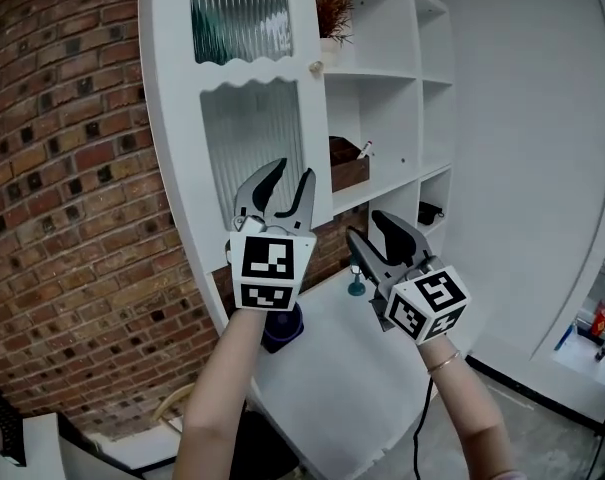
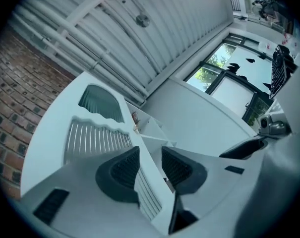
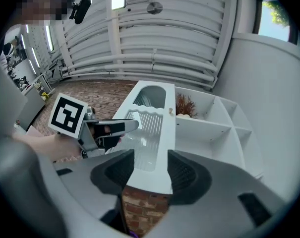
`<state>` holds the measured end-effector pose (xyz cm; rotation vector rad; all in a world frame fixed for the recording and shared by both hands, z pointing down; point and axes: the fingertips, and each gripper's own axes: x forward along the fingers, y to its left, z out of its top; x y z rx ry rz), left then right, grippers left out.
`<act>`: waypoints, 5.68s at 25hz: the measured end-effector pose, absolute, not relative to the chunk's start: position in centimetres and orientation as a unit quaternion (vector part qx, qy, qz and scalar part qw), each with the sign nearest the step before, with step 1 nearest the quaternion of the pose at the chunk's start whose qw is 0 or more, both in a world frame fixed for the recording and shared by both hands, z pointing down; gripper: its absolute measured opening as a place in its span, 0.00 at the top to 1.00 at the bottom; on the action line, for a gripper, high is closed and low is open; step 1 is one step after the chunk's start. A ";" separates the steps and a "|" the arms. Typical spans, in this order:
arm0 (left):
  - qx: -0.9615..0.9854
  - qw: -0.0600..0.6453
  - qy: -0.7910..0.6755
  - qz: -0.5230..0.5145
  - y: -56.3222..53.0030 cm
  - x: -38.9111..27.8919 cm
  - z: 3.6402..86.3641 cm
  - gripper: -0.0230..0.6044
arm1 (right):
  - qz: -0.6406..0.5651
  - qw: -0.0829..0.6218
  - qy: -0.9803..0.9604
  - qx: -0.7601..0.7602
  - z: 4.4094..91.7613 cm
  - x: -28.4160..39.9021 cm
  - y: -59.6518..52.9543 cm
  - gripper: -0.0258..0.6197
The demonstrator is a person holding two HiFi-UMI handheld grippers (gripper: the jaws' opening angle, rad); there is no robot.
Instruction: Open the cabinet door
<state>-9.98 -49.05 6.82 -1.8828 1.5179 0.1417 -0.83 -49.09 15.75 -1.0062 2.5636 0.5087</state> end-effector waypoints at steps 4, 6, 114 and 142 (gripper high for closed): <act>-0.712 0.373 0.592 0.053 -50.4 -9.4 3.2 0.77 | 0.191 0.173 0.901 -0.348 14.4 -1.0 -51.1 0.65; -0.697 0.393 0.599 0.038 -51.1 -9.1 1.7 0.78 | 0.193 0.176 0.901 -0.345 13.8 -1.1 -51.8 0.65; -0.577 0.508 0.629 -0.112 -50.7 -0.6 -7.9 0.85 | 0.071 0.176 0.968 -0.165 14.4 -2.2 -53.2 0.66; -0.646 0.511 0.566 -0.028 -38.6 -0.9 -7.8 0.84 | 0.110 0.178 0.933 -0.292 14.4 -1.1 -41.4 0.73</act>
